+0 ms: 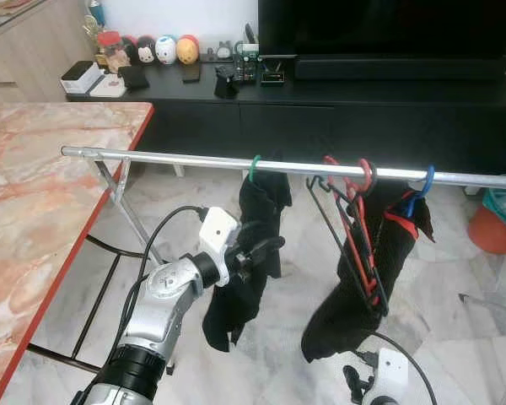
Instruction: Hang hanger
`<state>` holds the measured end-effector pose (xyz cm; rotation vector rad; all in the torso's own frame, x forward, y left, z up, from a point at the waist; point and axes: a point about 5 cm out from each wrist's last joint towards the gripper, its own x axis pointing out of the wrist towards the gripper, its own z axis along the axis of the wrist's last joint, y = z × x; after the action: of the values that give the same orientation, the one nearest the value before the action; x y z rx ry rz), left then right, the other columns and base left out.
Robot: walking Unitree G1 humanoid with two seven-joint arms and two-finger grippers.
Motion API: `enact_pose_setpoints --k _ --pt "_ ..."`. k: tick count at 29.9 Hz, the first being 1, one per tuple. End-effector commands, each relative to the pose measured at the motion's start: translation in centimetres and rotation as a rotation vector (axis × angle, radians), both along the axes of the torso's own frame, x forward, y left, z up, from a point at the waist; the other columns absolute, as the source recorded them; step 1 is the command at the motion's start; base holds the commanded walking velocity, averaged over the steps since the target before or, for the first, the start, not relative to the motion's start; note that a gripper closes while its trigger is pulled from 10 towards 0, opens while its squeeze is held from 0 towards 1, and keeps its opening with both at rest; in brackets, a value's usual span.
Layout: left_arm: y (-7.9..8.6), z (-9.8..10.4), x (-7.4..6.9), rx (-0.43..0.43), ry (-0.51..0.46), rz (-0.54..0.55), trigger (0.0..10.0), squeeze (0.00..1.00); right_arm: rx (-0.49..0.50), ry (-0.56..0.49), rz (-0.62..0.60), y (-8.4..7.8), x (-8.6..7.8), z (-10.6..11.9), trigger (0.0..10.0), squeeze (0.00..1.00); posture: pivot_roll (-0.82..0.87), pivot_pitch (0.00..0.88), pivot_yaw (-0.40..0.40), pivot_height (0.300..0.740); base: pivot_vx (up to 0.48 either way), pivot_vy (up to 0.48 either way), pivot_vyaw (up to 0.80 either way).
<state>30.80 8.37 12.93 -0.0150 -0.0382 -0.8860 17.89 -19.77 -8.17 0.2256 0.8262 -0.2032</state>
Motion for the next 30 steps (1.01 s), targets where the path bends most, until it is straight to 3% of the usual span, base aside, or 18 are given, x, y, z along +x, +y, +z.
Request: enact_pose_setpoints --k 1,30 --pt "0.03 0.31 -0.19 0.000 -0.011 -0.004 0.0 0.00 -0.001 0.002 0.006 0.14 -0.28 -0.13 10.0 0.00 0.01 0.066 0.064 0.740 0.000 0.000 0.00" --pt "-0.18 0.79 -0.40 -0.028 -0.006 -0.027 0.0 0.00 0.001 0.040 -0.003 -0.38 -0.99 -0.45 10.0 0.00 0.01 0.067 0.067 0.740 0.000 0.000 0.00"
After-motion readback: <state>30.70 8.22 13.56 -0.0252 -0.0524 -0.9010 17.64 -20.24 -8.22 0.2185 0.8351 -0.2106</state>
